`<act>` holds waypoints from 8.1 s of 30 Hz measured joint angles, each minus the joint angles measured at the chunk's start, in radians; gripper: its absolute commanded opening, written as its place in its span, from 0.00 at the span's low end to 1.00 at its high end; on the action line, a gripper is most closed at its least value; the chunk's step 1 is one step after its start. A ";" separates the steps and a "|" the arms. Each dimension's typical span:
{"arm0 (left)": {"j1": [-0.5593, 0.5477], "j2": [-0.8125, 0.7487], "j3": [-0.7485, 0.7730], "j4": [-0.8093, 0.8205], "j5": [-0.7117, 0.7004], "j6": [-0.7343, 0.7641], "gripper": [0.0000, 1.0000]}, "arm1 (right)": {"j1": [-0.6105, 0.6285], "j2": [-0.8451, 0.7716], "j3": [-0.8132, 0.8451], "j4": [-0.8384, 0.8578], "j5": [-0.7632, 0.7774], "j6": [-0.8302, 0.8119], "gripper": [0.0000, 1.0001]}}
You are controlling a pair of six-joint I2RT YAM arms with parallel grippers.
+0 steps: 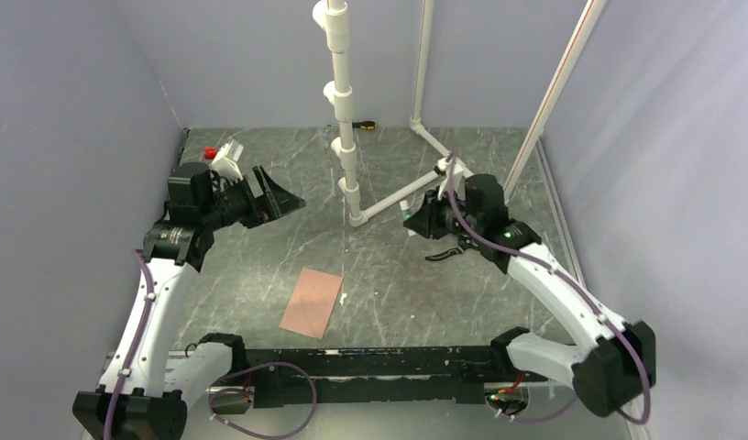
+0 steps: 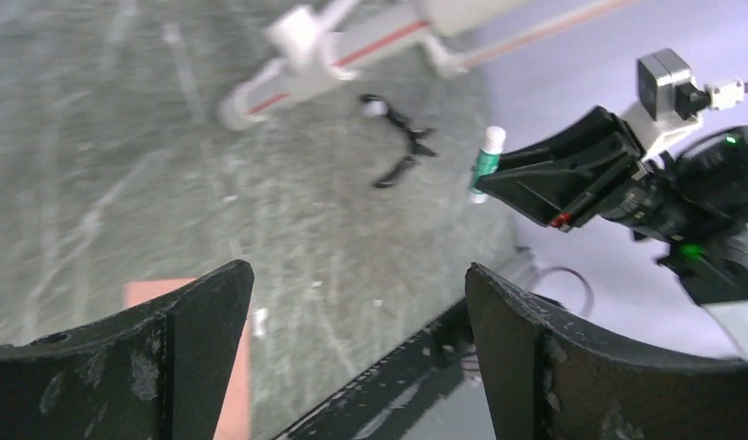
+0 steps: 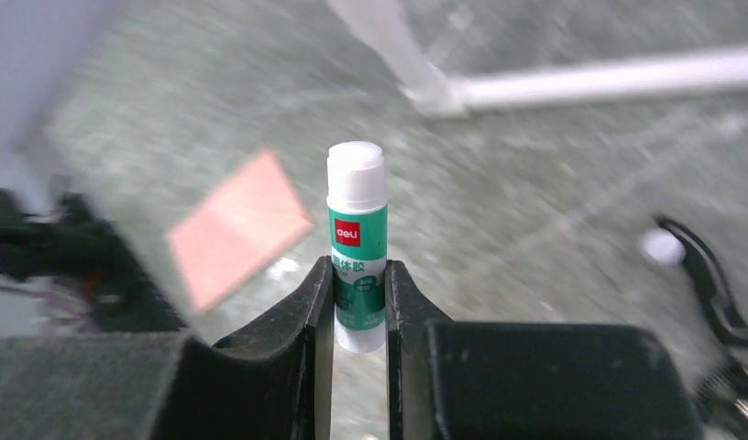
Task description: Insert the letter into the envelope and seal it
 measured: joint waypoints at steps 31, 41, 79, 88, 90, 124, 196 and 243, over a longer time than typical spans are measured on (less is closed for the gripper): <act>-0.305 -0.060 -0.157 0.915 0.314 -0.369 0.60 | 0.318 0.025 0.111 0.805 -0.366 0.660 0.03; -0.323 -0.053 -0.168 1.038 0.278 -0.453 0.49 | 0.324 0.059 0.121 0.817 -0.365 0.681 0.02; -0.361 -0.028 -0.167 1.066 0.207 -0.489 0.02 | 0.330 0.056 0.095 0.830 -0.353 0.667 0.31; -0.361 -0.030 -0.166 1.056 0.193 -0.478 0.33 | 0.331 0.058 0.093 0.849 -0.349 0.687 0.04; -0.361 -0.030 -0.164 1.036 0.193 -0.467 0.42 | 0.330 0.058 0.097 0.830 -0.352 0.680 0.04; -0.363 -0.016 -0.101 0.973 0.161 -0.463 0.02 | 0.329 0.039 0.119 0.755 -0.280 0.701 0.59; -0.365 -0.056 0.257 0.459 -0.108 -0.372 0.03 | 0.394 -0.042 0.346 0.414 -0.055 0.440 0.80; -0.363 0.122 0.460 0.082 -0.344 -0.193 0.02 | 0.581 0.275 0.661 0.202 0.430 -0.406 0.77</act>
